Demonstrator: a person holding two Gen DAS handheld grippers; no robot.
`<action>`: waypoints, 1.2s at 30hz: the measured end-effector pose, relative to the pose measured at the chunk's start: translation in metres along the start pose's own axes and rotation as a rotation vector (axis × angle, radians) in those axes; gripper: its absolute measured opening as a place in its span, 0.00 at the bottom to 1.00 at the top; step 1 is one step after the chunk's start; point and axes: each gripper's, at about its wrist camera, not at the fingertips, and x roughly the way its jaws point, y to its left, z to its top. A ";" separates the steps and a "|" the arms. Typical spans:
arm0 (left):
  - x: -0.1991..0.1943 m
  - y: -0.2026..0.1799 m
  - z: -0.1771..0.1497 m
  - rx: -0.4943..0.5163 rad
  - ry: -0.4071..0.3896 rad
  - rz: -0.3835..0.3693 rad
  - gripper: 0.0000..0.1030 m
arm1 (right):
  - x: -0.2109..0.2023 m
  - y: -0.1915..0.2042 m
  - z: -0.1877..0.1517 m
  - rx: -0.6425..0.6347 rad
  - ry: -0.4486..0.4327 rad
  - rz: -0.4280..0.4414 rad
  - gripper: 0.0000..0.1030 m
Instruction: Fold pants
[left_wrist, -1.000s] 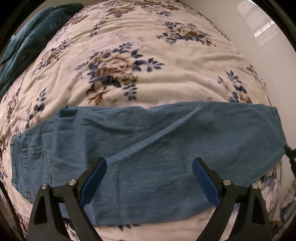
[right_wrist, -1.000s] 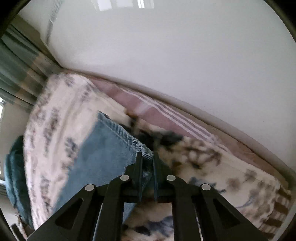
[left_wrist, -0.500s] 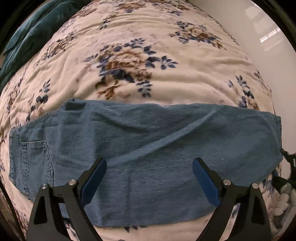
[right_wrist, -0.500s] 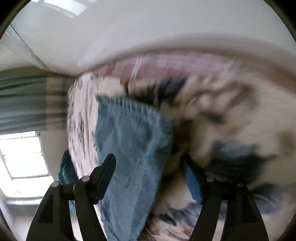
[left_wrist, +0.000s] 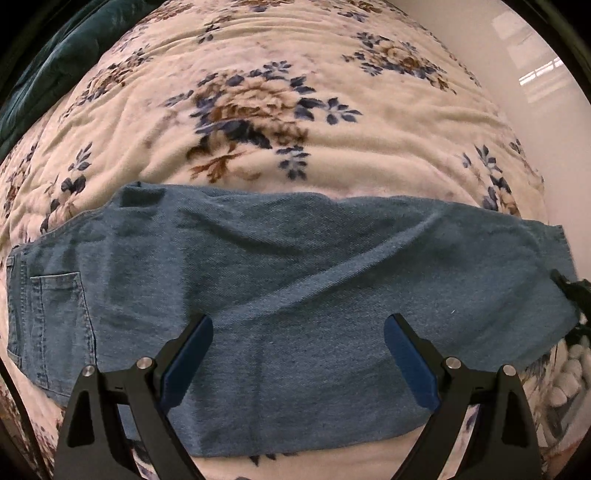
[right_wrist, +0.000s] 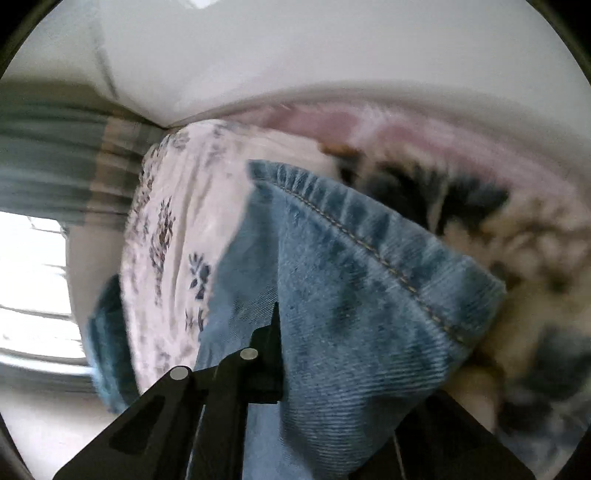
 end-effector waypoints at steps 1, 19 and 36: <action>-0.002 0.004 0.000 -0.006 -0.004 0.002 0.92 | -0.009 0.010 -0.003 -0.038 -0.014 -0.023 0.08; -0.089 0.228 -0.061 -0.411 -0.066 0.071 0.92 | 0.043 0.314 -0.302 -0.892 0.109 -0.160 0.08; -0.107 0.317 -0.107 -0.600 -0.080 0.064 0.92 | 0.091 0.315 -0.473 -1.245 0.482 -0.146 0.80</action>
